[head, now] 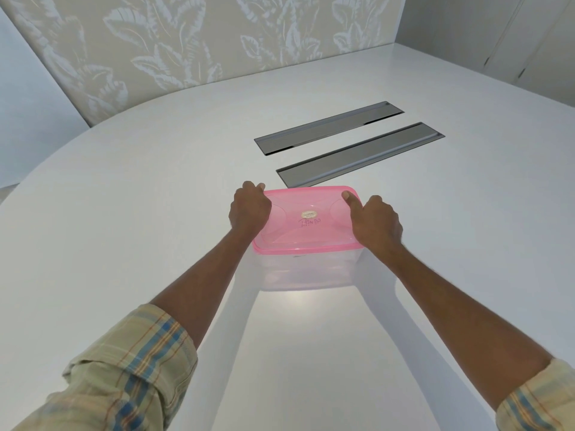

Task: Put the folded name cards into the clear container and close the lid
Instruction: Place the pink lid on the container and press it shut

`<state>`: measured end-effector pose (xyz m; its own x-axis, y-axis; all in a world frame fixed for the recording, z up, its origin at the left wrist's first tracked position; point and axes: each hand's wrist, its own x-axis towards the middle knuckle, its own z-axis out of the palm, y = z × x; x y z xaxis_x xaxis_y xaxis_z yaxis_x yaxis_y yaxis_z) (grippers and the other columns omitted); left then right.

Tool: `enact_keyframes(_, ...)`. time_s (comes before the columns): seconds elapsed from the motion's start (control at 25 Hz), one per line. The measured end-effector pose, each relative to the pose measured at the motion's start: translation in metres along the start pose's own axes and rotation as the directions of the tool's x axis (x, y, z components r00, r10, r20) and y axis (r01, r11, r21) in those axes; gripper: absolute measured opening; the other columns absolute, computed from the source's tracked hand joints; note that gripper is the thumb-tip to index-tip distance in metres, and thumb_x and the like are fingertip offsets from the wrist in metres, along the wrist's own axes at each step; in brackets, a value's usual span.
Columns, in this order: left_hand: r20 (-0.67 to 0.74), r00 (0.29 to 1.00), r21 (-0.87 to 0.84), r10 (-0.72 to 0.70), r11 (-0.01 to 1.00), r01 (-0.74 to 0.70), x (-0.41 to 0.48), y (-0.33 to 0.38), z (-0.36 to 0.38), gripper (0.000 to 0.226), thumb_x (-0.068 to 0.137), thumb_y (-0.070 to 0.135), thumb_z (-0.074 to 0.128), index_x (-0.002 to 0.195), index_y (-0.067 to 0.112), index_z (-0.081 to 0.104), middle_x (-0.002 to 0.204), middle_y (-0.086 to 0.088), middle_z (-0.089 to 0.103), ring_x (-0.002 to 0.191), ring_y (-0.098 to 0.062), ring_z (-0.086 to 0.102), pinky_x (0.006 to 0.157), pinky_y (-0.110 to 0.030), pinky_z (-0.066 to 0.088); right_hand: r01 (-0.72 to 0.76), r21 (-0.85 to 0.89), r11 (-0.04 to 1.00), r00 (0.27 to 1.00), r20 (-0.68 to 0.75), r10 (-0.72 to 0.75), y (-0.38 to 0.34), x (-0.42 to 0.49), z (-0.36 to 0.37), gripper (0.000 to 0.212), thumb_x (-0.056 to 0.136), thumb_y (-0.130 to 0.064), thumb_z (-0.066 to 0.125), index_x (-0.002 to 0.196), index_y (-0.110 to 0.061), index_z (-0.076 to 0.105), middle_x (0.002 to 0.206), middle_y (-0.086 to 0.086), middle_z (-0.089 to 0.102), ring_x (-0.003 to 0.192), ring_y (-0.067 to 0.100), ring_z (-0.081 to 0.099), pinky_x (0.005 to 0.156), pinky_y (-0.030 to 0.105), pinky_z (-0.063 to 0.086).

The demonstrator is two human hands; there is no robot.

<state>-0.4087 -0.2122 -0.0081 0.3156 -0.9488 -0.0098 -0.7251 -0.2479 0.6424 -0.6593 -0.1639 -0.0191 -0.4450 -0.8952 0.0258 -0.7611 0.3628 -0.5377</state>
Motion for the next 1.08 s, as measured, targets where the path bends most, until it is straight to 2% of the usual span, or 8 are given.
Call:
enact_keyframes(0.08, 0.011, 1.0, -0.014, -0.005, 1.0, 0.005, -0.003, 0.001, -0.004, 0.044, 0.117, 0.037, 0.037, 0.127, -0.001, 0.058, 0.131, -0.027, 0.066, 0.124, -0.051, 0.063, 0.097, -0.05, 0.049, -0.003, -0.019, 1.0, 1.0, -0.009, 0.003, 0.001, 0.0, 0.001, 0.076, 0.101, -0.078, 0.034, 0.114, -0.008, 0.059, 0.113, 0.015, 0.072, 0.095, 0.036, 0.06, 0.076, 0.04, 0.039)
enact_keyframes(0.2, 0.029, 0.996, -0.084, -0.086, 0.993, 0.088, -0.013, -0.001, -0.013, 0.053, 0.115, 0.047, 0.037, 0.131, 0.0, 0.057, 0.134, -0.026, 0.067, 0.128, -0.048, 0.062, 0.103, -0.049, 0.048, 0.005, -0.058, 0.998, 1.0, -0.017, -0.006, -0.003, -0.001, 0.001, 0.077, 0.101, -0.078, 0.032, 0.117, -0.008, 0.06, 0.114, 0.015, 0.073, 0.105, 0.039, 0.067, 0.076, 0.04, 0.038)
enact_keyframes(0.36, 0.038, 0.979, -0.027, -0.198, 0.98, 0.199, -0.049, -0.015, -0.017, 0.069, 0.109, 0.063, 0.037, 0.138, 0.003, 0.054, 0.137, -0.022, 0.068, 0.13, -0.044, 0.063, 0.102, -0.048, 0.049, -0.01, -0.067, 0.998, 1.0, -0.017, 0.009, -0.006, -0.002, -0.002, 0.079, 0.102, -0.078, 0.032, 0.119, -0.007, 0.061, 0.116, 0.016, 0.073, 0.109, 0.04, 0.069, 0.077, 0.04, 0.038)
enact_keyframes(0.48, 0.015, 0.983, -0.02, -0.184, 0.983, 0.184, -0.071, -0.023, -0.012, 0.07, 0.109, 0.064, 0.036, 0.134, 0.002, 0.057, 0.131, -0.022, 0.069, 0.126, -0.044, 0.064, 0.097, -0.048, 0.05, -0.011, -0.066, 0.998, 1.0, -0.018, 0.01, -0.007, -0.004, -0.003, 0.079, 0.102, -0.077, 0.032, 0.12, -0.005, 0.061, 0.117, 0.017, 0.073, 0.109, 0.041, 0.069, 0.077, 0.04, 0.039)
enact_keyframes(0.68, 0.044, 0.979, -0.112, -0.2, 0.973, 0.204, -0.072, -0.024, -0.012, 0.068, 0.111, 0.061, 0.031, 0.122, 0.006, 0.071, 0.125, -0.018, 0.072, 0.12, -0.043, 0.064, 0.1, -0.047, 0.052, -0.024, -0.056, 0.998, 1.0, -0.005, 0.024, -0.008, -0.004, -0.004, 0.079, 0.103, -0.075, 0.032, 0.123, -0.004, 0.06, 0.119, 0.018, 0.072, 0.112, 0.042, 0.068, 0.079, 0.041, 0.038)
enact_keyframes(0.88, 0.074, 0.979, -0.132, -0.192, 0.971, 0.2, -0.068, -0.027, -0.015, 0.068, 0.11, 0.06, 0.03, 0.111, 0.009, 0.073, 0.116, -0.014, 0.075, 0.112, -0.041, 0.067, 0.099, -0.048, 0.056, -0.027, -0.089, 0.996, 1.0, 0.011, 0.028, -0.01, -0.001, -0.005, 0.078, 0.105, -0.072, 0.025, 0.131, -0.007, 0.059, 0.124, 0.018, 0.071, 0.117, 0.042, 0.066, 0.081, 0.043, 0.037)
enact_keyframes(1.0, 0.134, 0.962, -0.098, -0.239, 0.963, 0.253, -0.058, -0.029, -0.025, 0.067, 0.104, 0.066, 0.035, 0.109, 0.012, 0.073, 0.099, -0.007, 0.073, 0.099, -0.037, 0.074, 0.096, -0.047, 0.06, -0.026, -0.091, 0.996, 0.998, 0.053, 0.03, -0.008, 0.008, -0.009, 0.072, 0.103, -0.074, 0.029, 0.119, -0.013, 0.064, 0.109, 0.014, 0.07, 0.104, 0.039, 0.065, 0.081, 0.04, 0.039)
enact_keyframes(1.08, 0.162, 0.957, -0.109, -0.24, 0.96, 0.259, -0.041, -0.026, -0.033, 0.063, 0.098, 0.069, 0.044, 0.111, 0.012, 0.069, 0.092, -0.005, 0.07, 0.089, -0.034, 0.075, 0.095, -0.048, 0.063, -0.084, 0.082, 0.993, 0.986, 0.152, 0.071, -0.011, 0.022, -0.014, 0.055, 0.099, -0.068, 0.048, 0.097, -0.016, 0.064, 0.098, 0.01, 0.068, 0.089, 0.034, 0.062, 0.077, 0.039, 0.047)
